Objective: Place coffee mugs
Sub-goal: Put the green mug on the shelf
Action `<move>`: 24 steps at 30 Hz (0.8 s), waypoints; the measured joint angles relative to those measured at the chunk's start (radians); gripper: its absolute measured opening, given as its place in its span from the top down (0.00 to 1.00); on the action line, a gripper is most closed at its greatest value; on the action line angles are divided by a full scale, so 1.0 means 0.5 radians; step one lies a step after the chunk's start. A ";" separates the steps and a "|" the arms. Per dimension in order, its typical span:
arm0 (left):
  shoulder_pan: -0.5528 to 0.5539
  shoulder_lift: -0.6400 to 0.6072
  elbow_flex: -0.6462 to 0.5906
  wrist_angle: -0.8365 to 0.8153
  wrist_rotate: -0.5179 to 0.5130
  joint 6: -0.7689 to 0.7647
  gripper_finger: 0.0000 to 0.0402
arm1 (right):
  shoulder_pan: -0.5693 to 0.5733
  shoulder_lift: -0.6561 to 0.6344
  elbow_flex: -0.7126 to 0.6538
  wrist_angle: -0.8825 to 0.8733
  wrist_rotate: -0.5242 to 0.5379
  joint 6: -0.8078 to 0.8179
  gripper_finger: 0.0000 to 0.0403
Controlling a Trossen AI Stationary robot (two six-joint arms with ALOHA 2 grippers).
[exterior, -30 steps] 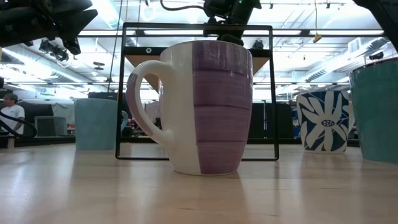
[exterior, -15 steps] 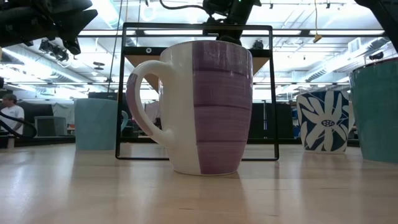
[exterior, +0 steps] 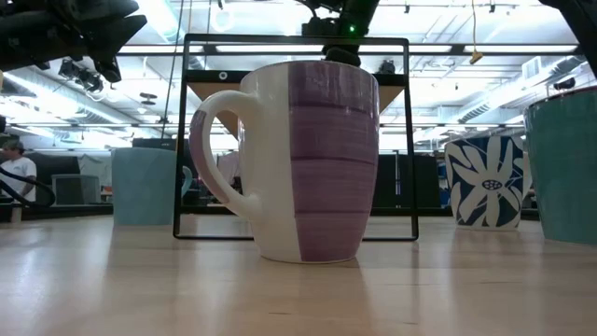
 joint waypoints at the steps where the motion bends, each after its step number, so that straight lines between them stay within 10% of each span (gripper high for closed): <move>1: 0.000 0.000 0.000 0.001 0.000 0.000 0.72 | 0.007 -0.004 0.000 -0.002 0.035 -0.006 0.31; 24: 0.000 0.000 0.000 0.004 0.000 -0.022 0.72 | 0.071 -0.007 0.000 0.038 0.292 -0.092 0.29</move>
